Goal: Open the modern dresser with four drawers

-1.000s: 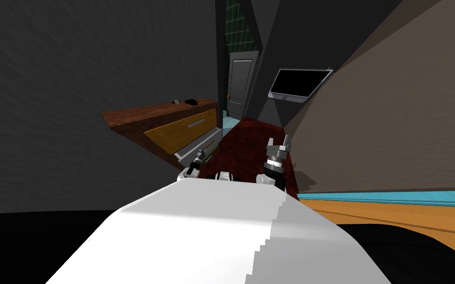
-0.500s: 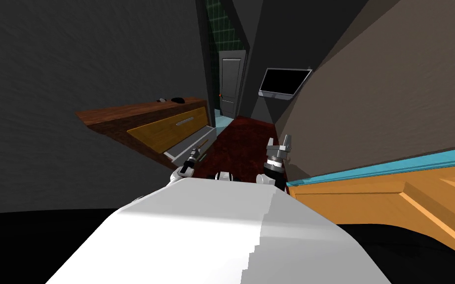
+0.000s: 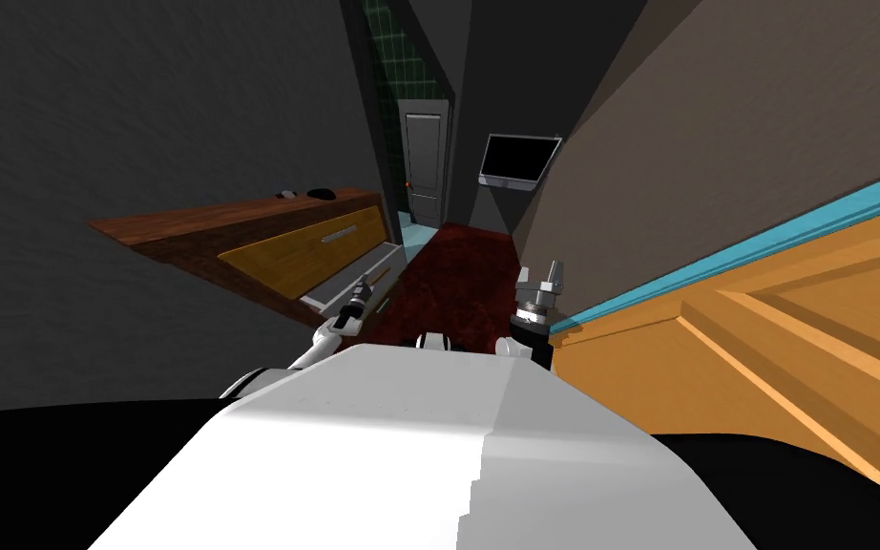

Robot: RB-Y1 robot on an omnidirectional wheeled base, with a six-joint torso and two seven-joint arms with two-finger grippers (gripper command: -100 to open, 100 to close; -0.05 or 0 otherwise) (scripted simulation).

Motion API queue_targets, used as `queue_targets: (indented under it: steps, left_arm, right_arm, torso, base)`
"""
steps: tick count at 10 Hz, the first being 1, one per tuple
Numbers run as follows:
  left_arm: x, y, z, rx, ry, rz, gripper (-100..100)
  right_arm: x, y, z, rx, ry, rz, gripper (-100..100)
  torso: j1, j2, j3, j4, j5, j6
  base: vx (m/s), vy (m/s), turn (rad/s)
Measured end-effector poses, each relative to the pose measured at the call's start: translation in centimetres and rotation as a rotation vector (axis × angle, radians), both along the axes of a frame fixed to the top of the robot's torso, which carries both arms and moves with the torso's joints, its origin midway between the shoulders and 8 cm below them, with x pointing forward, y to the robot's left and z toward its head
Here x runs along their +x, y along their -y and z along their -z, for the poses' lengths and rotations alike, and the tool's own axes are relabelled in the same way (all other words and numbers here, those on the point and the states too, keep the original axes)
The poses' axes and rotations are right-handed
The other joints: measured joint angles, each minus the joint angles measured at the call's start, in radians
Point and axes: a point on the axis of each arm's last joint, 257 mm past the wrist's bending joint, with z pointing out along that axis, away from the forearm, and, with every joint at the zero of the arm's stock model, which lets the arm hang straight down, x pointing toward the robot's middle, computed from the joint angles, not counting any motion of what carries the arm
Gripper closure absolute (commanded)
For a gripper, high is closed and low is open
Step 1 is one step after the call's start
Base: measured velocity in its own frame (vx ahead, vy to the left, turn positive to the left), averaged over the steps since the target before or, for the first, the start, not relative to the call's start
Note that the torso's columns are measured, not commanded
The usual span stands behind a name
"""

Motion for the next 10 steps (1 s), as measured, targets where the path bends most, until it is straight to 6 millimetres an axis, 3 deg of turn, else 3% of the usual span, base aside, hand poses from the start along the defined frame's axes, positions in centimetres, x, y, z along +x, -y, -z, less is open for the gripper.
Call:
queue_targets:
  steps: [4, 5, 10]
  left_arm:
    - [-0.3, -8.3, -2.2, -0.010, 0.002, -0.114, -100]
    - [-0.4, -8.4, -2.0, -0.014, -0.001, -0.118, 0]
    - [-0.5, -8.1, -1.5, -0.018, -0.011, -0.116, 0]
  right_arm:
    - [0.0, 0.0, 0.0, 0.000, 0.000, 0.000, 0]
    - [0.0, 0.0, 0.0, 0.000, 0.000, 0.000, 0]
    - [0.0, 0.0, 0.0, 0.000, 0.000, 0.000, 0]
  torso:
    - [-0.002, 0.004, 0.002, 0.004, -0.003, 0.000]
    - [-0.001, 0.003, 0.001, 0.003, -0.004, -0.003]
    - [0.000, 0.001, 0.001, 0.001, -0.001, 0.000]
  base:
    - [-0.111, -0.080, -0.221]
    - [-0.002, -0.010, -0.012]
    - [0.000, -0.001, -0.002]
